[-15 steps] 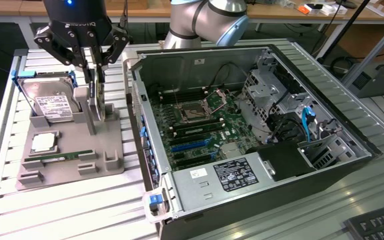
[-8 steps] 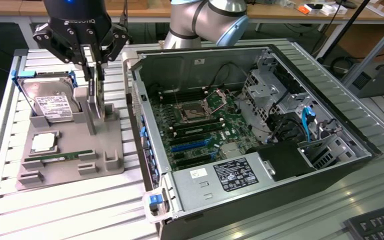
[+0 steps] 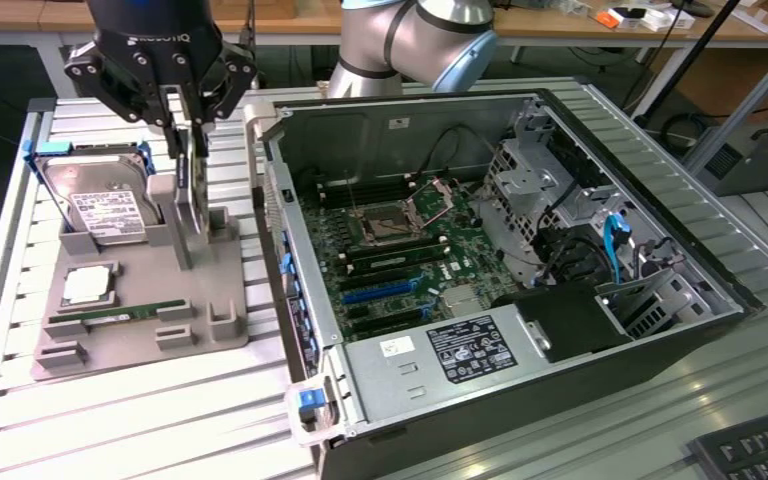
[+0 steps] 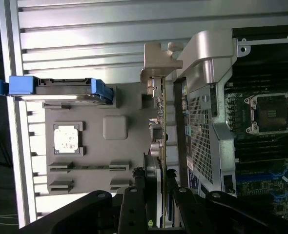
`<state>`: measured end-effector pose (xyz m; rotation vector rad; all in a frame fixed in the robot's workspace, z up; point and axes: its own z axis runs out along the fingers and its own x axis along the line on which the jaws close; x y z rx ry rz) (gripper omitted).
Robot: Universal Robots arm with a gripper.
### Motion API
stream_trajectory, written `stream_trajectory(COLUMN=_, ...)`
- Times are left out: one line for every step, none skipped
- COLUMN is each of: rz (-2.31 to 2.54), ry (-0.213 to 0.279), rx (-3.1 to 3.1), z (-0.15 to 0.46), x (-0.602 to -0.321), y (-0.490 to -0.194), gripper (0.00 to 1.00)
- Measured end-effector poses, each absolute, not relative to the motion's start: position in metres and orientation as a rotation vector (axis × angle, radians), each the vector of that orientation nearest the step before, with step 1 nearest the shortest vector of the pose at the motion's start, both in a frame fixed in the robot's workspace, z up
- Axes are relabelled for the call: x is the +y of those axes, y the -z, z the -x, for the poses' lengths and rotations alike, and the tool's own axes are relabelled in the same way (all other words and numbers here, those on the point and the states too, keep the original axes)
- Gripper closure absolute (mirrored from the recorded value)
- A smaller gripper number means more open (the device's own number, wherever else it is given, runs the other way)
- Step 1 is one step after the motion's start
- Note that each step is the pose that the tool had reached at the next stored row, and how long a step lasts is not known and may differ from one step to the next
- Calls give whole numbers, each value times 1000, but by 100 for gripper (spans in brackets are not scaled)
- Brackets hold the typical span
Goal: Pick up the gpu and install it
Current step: 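Pick up the gpu and move the gpu toward the slot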
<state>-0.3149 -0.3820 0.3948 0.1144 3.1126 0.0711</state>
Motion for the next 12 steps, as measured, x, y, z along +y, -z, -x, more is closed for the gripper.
stream_trajectory(rz=-114, ry=-75, rx=3113, z=315, x=-382, y=-395, gripper=73)
stream_trajectory(rz=-114, ry=-79, rx=3113, z=315, x=-382, y=-396, gripper=73)
stream_trajectory(rz=-115, ry=-81, rx=3113, z=315, x=-382, y=-397, gripper=73)
stream_trajectory(rz=-115, ry=-83, rx=3113, z=315, x=-382, y=-397, gripper=73)
stream_trajectory(rz=-115, ry=-85, rx=3113, z=315, x=-382, y=-397, gripper=73)
stream_trajectory(rz=-115, ry=-88, rx=3113, z=315, x=-382, y=-397, gripper=73)
stream_trajectory(rz=-115, ry=-91, rx=3113, z=315, x=-382, y=-398, gripper=73)
stream_trajectory(rz=-115, ry=-93, rx=3113, z=315, x=-382, y=-398, gripper=73)
stream_trajectory(rz=-115, ry=-96, rx=3113, z=315, x=-382, y=-398, gripper=73)
stream_trajectory(rz=-115, ry=-99, rx=3113, z=315, x=-382, y=-399, gripper=73)
stream_trajectory(rz=-115, ry=-101, rx=3113, z=315, x=-382, y=-399, gripper=73)
stream_trajectory(rz=-115, ry=-103, rx=3112, z=315, x=-382, y=-399, gripper=73)
